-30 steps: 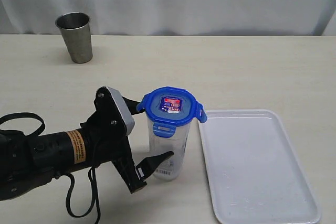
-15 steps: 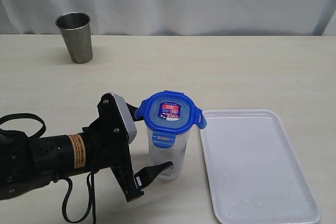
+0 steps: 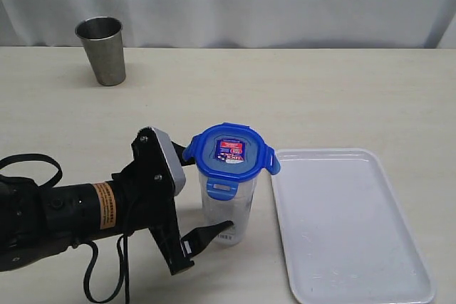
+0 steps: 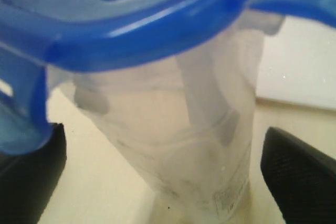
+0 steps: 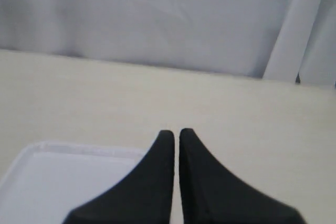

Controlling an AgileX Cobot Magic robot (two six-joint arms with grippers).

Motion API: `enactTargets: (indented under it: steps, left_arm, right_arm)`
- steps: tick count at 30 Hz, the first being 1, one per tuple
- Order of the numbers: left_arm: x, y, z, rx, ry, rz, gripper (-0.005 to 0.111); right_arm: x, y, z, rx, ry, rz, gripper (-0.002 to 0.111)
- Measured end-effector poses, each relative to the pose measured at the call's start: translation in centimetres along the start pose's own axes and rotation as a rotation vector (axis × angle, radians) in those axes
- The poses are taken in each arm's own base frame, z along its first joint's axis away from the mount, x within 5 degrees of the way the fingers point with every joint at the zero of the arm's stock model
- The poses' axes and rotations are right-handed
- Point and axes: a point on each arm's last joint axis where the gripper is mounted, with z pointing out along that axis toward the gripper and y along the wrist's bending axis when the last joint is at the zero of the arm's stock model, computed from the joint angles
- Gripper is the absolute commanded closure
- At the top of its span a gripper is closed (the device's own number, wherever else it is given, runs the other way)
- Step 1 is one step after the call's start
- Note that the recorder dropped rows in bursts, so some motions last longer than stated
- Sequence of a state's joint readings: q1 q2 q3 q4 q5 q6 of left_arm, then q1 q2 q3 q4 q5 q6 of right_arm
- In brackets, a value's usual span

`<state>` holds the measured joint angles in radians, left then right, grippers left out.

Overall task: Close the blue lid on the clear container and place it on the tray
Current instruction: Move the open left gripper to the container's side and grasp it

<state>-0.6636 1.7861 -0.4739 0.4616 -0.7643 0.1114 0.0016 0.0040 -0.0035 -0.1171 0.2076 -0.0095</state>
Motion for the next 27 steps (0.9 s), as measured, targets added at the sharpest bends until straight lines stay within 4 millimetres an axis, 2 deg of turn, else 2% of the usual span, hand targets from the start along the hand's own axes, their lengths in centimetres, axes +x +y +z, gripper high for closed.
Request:
enactTargets:
  steps: [3,6,9,13,17,22,27]
  left_arm:
    - [0.2,0.0,0.0,0.003,0.026,0.0,0.002]
    - [0.3,0.0,0.0,0.004,0.032,0.0,0.002]
    - [0.4,0.0,0.0,0.004,0.04,0.0,0.002]
    - [0.7,-0.3,0.0,0.03,0.073,0.024,0.002]
    - [0.7,-0.5,0.0,0.061,0.078,0.059,0.002]
    - [1.0,0.0,-0.2,0.05,0.083,0.057,0.002]
    - [1.6,1.4,-0.8,0.045,0.07,0.026,0.002]
  right_arm:
    - [-1.6,0.0,-0.1,-0.001,-0.173,0.018,0.104]
    - [-3.6,-0.3,-0.7,-0.011,-0.407,0.206,0.104]
    - [-4.2,-0.6,-1.1,-0.02,-0.491,0.338,0.104]
    - [-5.2,-0.7,-1.0,-0.039,-0.434,0.425,0.104]
    - [-6.6,-0.7,0.2,-0.046,-0.297,0.455,0.104]
    - [-7.9,0.0,3.0,-0.1,-0.064,0.46,0.104]
    - [-8.0,1.3,5.1,-0.187,0.053,0.44,0.104]
